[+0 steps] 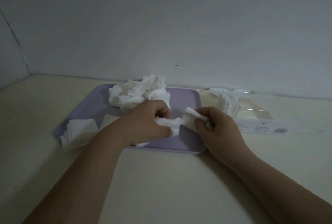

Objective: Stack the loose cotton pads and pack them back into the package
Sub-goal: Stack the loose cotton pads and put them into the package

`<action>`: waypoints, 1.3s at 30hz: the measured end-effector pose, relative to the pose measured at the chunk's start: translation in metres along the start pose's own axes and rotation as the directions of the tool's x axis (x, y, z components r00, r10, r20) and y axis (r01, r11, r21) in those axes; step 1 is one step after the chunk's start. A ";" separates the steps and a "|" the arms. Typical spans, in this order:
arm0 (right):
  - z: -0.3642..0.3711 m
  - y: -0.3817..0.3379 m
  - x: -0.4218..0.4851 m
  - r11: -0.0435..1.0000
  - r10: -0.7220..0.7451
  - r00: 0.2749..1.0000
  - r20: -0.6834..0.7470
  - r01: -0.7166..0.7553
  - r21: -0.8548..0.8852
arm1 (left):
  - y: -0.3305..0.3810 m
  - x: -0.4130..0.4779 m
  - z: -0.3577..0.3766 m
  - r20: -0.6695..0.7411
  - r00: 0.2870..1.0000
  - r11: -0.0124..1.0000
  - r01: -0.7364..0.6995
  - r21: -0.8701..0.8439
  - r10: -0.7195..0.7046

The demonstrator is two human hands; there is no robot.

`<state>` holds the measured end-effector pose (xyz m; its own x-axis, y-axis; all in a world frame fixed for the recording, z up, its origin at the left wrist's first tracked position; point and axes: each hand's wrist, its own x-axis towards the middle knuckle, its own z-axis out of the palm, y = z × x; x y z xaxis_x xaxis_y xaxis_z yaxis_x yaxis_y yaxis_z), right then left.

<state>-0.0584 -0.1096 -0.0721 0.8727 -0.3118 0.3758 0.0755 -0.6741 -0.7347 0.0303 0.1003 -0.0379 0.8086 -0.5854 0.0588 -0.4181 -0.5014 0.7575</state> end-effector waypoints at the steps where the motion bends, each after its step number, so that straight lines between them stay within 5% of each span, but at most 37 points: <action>1: -0.001 0.000 0.000 1.000 0.004 1.000 0.002 -0.004 0.011 | 0.002 0.000 0.000 -0.014 0.999 0.997 -0.030 -0.073 0.029; 7: -0.003 0.004 0.003 0.984 0.066 0.997 0.026 -0.070 0.165 | 0.007 -0.001 0.007 0.029 0.997 0.951 -0.061 -0.303 0.073; 24: -0.006 -0.001 0.001 0.904 0.005 0.954 0.301 -0.133 0.406 | 0.005 0.007 0.027 -0.119 0.991 0.979 -0.079 -0.190 0.057; 30: -0.001 -0.003 0.000 0.978 -0.055 0.990 0.127 0.028 0.208 | 0.001 0.011 0.027 -0.193 0.981 0.990 -0.051 -0.132 0.025; 39: 0.008 -0.005 -0.007 0.993 -0.119 0.967 0.223 0.118 0.021 | 0.003 0.009 0.034 -0.081 0.995 0.998 -0.065 -0.022 0.063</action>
<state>-0.0615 -0.0990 -0.0756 0.9429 -0.0718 0.3252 0.1878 -0.6918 -0.6972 0.0224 0.0716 -0.0572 0.8115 -0.5624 0.1587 -0.4605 -0.4482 0.7662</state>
